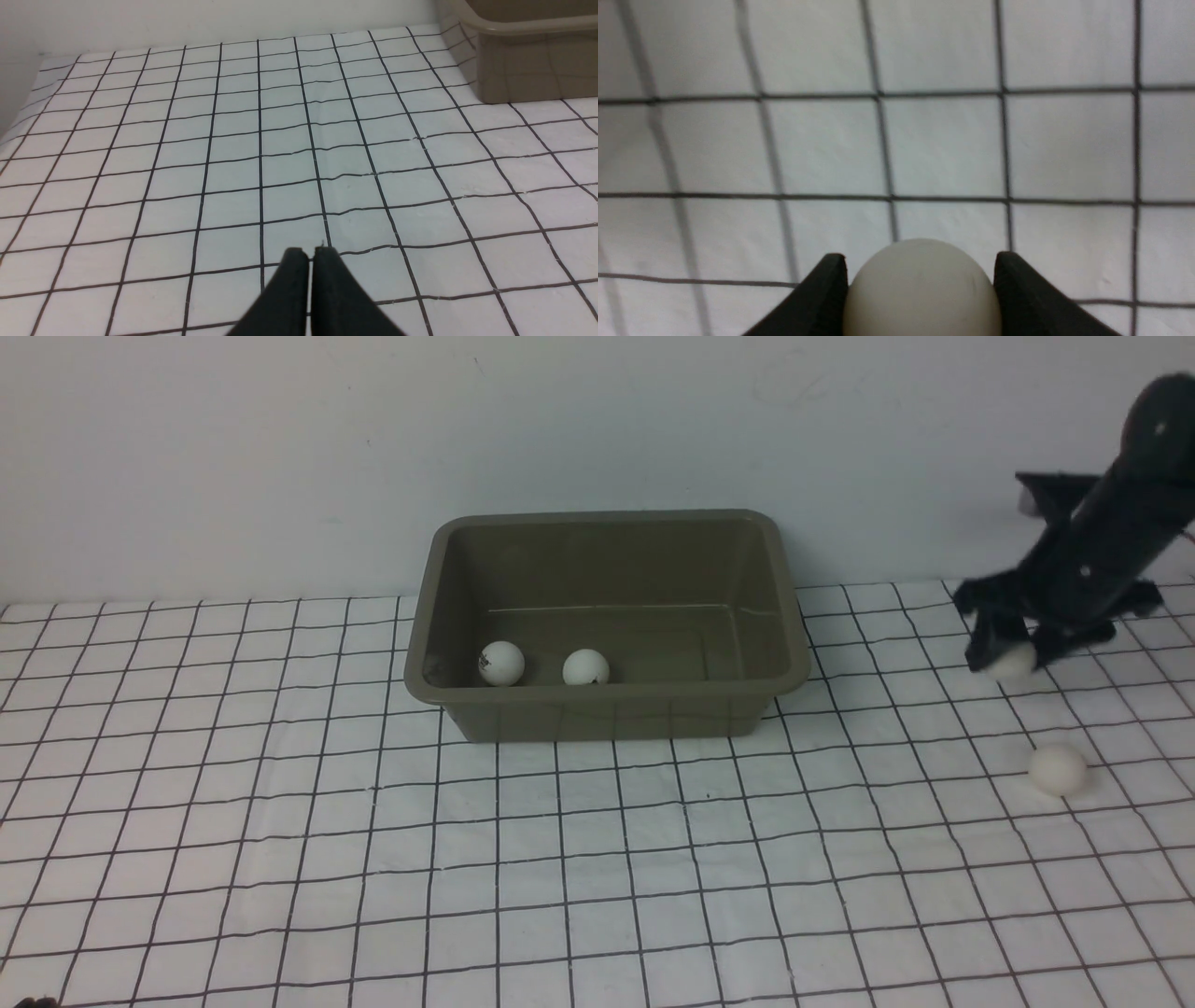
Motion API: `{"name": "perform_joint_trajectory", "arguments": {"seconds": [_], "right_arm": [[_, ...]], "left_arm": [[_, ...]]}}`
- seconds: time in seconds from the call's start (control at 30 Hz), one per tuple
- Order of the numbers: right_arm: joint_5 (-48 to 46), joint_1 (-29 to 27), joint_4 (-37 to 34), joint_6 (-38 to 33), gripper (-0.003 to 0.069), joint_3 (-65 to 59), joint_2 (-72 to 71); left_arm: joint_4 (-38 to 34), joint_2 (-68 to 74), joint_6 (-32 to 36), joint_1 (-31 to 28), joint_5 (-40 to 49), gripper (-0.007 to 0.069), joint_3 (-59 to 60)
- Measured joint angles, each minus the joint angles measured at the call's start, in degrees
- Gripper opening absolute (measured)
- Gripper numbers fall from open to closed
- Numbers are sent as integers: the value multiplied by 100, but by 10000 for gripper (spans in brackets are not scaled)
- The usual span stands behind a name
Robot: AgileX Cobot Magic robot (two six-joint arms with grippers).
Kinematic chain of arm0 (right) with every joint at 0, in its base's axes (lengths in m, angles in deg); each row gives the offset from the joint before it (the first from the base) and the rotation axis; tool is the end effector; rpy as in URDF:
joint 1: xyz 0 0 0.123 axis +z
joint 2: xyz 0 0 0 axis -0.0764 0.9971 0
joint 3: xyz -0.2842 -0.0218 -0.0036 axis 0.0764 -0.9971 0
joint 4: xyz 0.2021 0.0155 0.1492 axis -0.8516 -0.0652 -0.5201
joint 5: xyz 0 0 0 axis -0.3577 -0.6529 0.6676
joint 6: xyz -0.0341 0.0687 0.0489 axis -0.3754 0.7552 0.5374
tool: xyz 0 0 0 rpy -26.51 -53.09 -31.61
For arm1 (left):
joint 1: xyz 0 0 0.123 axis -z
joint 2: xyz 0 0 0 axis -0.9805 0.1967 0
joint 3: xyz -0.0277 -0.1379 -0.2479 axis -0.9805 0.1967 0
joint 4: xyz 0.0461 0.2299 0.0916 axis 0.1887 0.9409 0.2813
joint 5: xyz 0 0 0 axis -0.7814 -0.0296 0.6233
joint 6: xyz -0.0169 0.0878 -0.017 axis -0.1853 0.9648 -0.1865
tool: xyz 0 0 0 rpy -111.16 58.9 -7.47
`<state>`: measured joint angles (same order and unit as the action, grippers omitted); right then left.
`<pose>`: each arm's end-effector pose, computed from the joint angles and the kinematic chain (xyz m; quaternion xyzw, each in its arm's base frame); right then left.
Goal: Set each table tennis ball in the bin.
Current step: Use the right arm to clamp the table tennis ball closest to it, then use the right arm to put the table tennis ball into the box
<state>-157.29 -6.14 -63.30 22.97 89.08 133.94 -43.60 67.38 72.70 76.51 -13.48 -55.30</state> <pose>0.4585 0.0033 0.2054 -0.0468 0.9912 0.0897 0.0855 0.0525 0.0002 0.1712 -0.0016 0.8044 0.0088 0.5940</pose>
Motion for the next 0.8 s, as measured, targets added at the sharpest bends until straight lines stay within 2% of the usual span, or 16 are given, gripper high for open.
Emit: {"name": "perform_joint_trajectory", "arguments": {"seconds": [0.1, 0.13, 0.2, 0.3, 0.43, 0.6, 0.8], "right_arm": [[-193, 102, -569, -277, 363, 588, 0], [-234, 343, -967, -423, 363, 1156, 0], [-254, 757, -1104, -484, 363, 1674, 0], [-183, 1514, -880, -438, 363, 2078, 24], [-41, 2173, -80, -172, 363, 2140, 250], [-73, 2360, 337, 3, 363, 2140, 573], [-186, 2362, 400, 82, 363, 2140, 783]], "left_arm": [[0, 0, 0, 0, 0, -4, 0], [0, 0, 0, 0, 0, -4, 0], [0, 0, 0, 0, 0, -4, 0], [0, 0, 0, 0, 0, -4, 0], [0, 0, 0, 0, 0, -4, 0], [0, 0, 0, 0, 0, -4, 0], [0, 0, 0, 0, 0, -4, 0]]}}
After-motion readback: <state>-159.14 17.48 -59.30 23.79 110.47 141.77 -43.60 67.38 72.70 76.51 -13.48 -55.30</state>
